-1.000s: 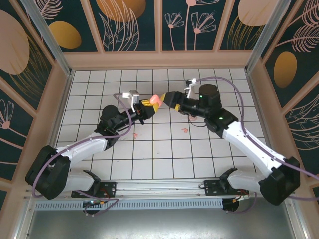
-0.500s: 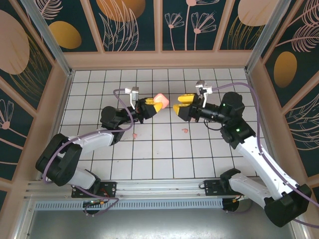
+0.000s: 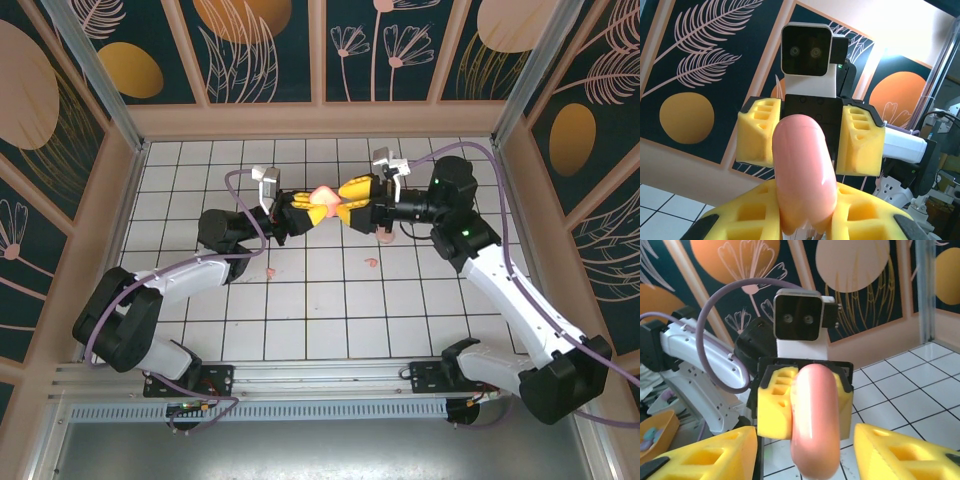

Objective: Insert wireless bluetooth earbuds into charging case

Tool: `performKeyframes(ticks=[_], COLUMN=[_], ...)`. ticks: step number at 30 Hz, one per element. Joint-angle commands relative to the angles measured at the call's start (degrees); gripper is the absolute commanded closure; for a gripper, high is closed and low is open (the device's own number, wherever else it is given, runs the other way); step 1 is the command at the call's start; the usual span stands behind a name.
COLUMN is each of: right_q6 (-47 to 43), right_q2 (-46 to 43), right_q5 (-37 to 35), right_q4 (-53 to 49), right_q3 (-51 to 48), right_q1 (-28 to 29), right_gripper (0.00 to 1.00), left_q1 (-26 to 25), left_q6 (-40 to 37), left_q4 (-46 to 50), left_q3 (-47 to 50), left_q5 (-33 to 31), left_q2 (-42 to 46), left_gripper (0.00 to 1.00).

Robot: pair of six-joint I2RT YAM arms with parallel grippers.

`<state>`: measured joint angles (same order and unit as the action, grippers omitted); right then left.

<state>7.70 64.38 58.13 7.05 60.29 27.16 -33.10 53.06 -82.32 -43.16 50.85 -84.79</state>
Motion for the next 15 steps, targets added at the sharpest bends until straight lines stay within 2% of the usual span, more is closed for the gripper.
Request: performKeyframes(ticks=[1,15], right_q6=[-2.0,-1.9], right_q2=[0.5,1.3], right_q5=[3.9,4.4], right_q4=[0.0,-0.2], right_q3=[2.5,2.7], right_q1=[1.0,1.3], right_gripper=[0.50,0.78], left_q1=[0.3,0.3], left_q6=[-0.4,-1.0], left_q4=[-1.2,-0.3], left_q3=[-1.9,-3.4], left_q5=[1.3,1.8], left_q2=[1.3,1.6], left_gripper=[0.84,0.85])
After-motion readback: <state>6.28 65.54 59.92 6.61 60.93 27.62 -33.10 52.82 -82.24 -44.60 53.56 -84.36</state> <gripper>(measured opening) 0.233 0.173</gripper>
